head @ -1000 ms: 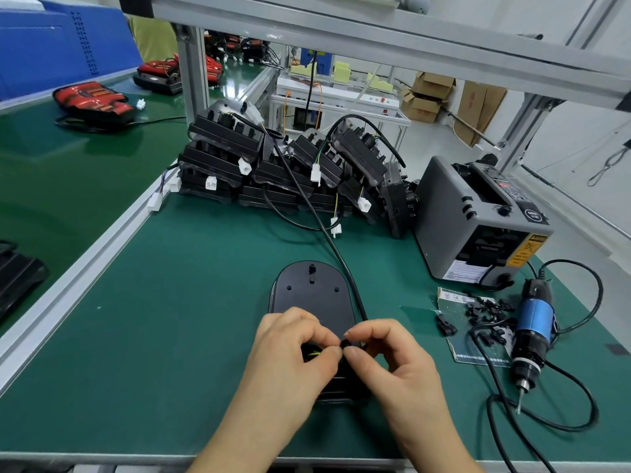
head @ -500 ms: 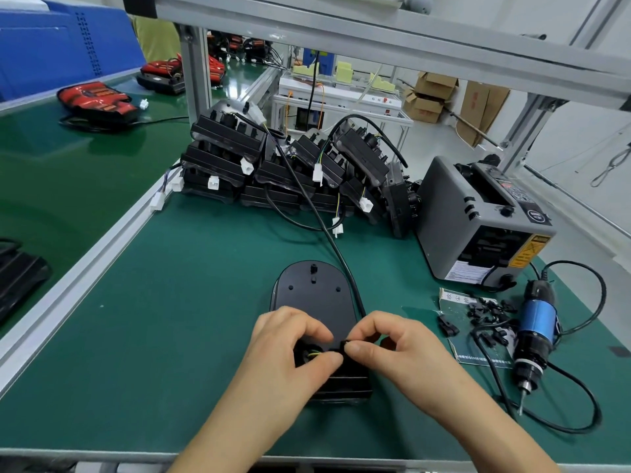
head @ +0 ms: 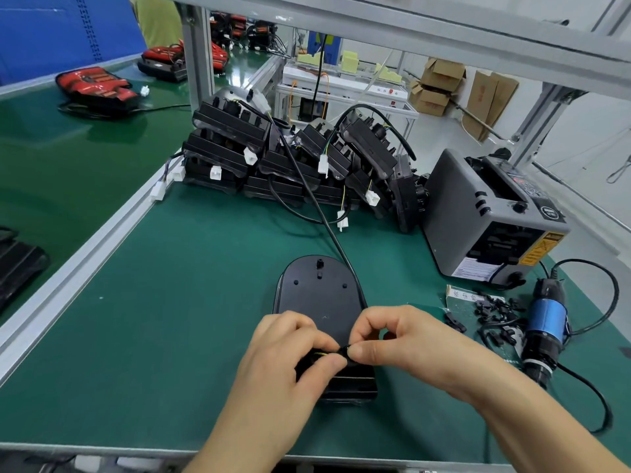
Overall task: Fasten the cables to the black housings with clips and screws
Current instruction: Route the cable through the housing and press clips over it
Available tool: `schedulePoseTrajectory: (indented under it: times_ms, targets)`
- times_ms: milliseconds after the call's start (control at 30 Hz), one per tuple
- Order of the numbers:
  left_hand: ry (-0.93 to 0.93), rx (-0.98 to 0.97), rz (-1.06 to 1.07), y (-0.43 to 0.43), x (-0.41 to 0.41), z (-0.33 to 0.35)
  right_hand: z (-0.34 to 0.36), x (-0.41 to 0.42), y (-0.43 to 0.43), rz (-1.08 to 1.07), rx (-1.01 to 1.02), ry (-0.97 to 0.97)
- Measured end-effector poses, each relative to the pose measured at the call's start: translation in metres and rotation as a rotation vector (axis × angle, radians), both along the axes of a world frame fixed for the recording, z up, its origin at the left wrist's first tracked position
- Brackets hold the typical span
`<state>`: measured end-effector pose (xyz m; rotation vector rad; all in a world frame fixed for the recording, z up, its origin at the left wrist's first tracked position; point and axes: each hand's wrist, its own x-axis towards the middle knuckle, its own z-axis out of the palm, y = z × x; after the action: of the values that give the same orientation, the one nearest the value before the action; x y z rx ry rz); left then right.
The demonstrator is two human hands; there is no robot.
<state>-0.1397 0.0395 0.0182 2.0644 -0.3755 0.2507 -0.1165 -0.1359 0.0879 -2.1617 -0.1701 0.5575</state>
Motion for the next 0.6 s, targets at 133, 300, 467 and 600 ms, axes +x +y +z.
schedulePoseTrajectory:
  times_ms: [133,300,467,600]
  targets:
    - [0.012,-0.004,0.028,-0.0082,0.0001,-0.0024,0.0013,0.0002,0.0019,-0.007,-0.075,-0.036]
    - [0.019,-0.003,-0.004,-0.0062,-0.0007,-0.004,-0.0004,-0.0026,0.0048,0.024,-0.248,-0.192]
    - [-0.035,0.081,0.048,-0.0082,-0.0014,-0.0069,0.0018,0.0017,0.0085,0.083,-0.353,-0.203]
    - [-0.161,0.108,0.109,-0.0122,-0.0019,-0.0062,0.0042,0.0023,0.0083,0.03,-0.218,-0.081]
